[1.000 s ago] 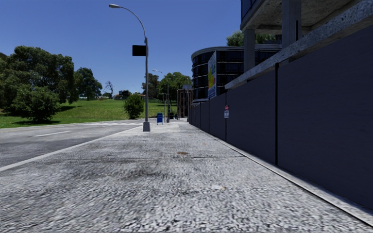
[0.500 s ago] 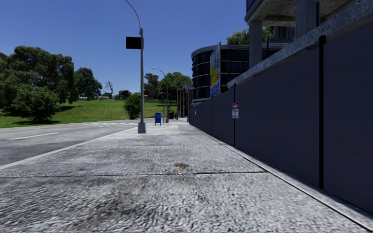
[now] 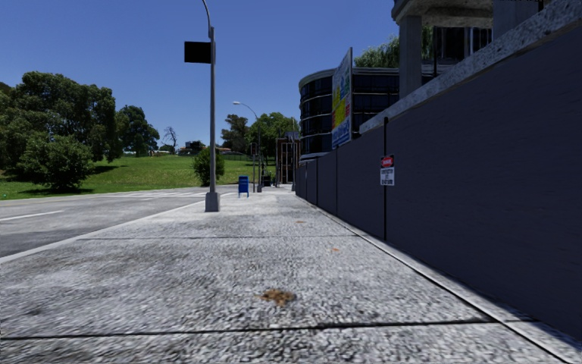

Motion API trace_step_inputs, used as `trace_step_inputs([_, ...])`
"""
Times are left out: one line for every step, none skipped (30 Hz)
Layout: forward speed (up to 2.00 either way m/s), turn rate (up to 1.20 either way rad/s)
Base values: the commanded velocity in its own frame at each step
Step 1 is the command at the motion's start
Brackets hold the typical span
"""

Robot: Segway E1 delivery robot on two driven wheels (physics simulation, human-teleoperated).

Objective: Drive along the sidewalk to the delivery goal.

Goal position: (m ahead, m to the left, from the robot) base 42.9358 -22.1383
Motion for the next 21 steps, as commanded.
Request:
trace_step_inputs([2.0,0.0])
trace_step_inputs([2.0,0.0])
trace_step_inputs([2.0,0.0])
trace_step_inputs([2.0,0.0])
trace_step_inputs([2.0,0.0])
trace_step_inputs([2.0,0.0])
trace_step_inputs([2.0,0.0])
trace_step_inputs([2.0,0.0])
trace_step_inputs([2.0,0.0])
trace_step_inputs([2.0,0.0])
trace_step_inputs([2.0,0.0])
trace_step_inputs([2.0,0.0])
trace_step_inputs([2.0,0.0])
trace_step_inputs([2.0,0.0])
trace_step_inputs([2.0,0.0])
trace_step_inputs([2.0,0.0])
trace_step_inputs([2.0,0.0])
trace_step_inputs([2.0,0.0])
trace_step_inputs([2.0,0.0])
trace_step_inputs([2.0,0.0])
trace_step_inputs([2.0,0.0])
